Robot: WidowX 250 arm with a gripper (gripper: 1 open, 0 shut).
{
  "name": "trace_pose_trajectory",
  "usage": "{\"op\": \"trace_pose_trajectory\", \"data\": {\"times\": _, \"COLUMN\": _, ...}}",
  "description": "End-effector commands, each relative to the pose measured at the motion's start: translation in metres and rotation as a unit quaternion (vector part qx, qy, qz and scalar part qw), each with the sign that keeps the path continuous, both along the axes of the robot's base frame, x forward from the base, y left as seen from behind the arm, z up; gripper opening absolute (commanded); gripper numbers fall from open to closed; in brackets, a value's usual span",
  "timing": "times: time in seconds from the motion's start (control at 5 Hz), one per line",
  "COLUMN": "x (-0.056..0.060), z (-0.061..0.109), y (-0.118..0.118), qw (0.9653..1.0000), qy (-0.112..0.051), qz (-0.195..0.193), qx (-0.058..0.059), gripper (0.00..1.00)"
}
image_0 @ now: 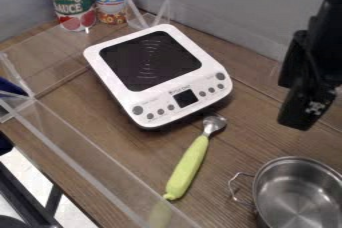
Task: Remove silver pot from the white and black stove top and place it on the table
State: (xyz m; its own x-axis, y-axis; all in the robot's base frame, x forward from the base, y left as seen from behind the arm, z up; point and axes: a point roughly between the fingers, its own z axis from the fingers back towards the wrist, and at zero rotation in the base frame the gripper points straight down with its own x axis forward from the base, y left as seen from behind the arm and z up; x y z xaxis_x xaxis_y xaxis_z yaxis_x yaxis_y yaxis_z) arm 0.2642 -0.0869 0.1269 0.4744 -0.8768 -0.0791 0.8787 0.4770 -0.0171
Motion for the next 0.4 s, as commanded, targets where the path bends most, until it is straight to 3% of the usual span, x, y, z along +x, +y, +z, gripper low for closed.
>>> {"op": "trace_pose_trajectory", "data": {"times": 0.0, "x": -0.010, "z": 0.014, "y": 0.010, "qw": 0.9996, "qy": -0.024, "qz": 0.003, "qx": -0.016, "gripper": 1.00}}
{"op": "trace_pose_trajectory", "data": {"times": 0.2, "x": -0.027, "z": 0.010, "y": 0.003, "qw": 0.9993, "qy": -0.024, "qz": -0.017, "qx": -0.024, "gripper": 1.00}}
